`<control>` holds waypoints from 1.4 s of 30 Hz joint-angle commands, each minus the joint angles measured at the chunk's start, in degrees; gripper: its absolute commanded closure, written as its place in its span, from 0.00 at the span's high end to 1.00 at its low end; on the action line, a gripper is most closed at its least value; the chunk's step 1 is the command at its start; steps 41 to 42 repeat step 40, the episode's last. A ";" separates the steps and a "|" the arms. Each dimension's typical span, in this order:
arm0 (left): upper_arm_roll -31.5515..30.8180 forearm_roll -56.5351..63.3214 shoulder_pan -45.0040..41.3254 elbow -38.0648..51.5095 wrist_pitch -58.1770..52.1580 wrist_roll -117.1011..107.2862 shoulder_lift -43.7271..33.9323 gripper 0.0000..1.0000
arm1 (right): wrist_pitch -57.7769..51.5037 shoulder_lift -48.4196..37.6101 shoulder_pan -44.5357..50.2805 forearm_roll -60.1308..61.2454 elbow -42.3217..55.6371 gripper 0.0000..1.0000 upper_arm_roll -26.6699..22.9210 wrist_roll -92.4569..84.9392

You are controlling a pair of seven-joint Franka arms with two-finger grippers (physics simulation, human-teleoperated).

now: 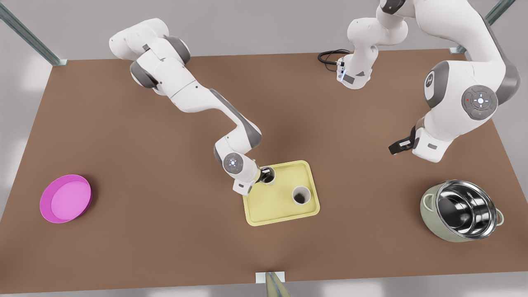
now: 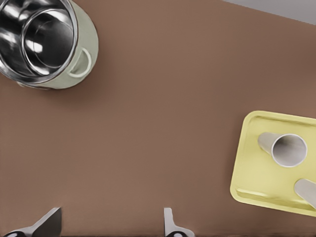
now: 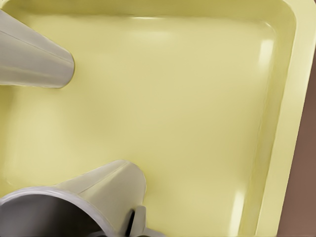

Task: Use both arms to respectively pick up the white IKEA cups from the middle-left and middle-right positions, then place the white IKEA cups onto the middle-middle tray, ensuring that the cups remain upright and do not tip over

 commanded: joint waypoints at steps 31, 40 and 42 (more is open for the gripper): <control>-0.34 -2.75 0.00 1.62 -5.99 18.88 0.64 1.00 | -46.51 -42.59 -25.10 -24.84 -11.59 1.00 -8.02 -14.68; -0.25 -2.66 0.00 1.80 -5.99 18.79 1.61 1.00 | -46.43 -48.40 -27.13 -21.77 -16.51 1.00 -7.49 -14.16; -0.25 -2.66 0.00 1.80 -5.99 18.79 1.61 1.00 | -46.43 -48.40 -27.13 -21.77 -16.51 1.00 -7.49 -14.16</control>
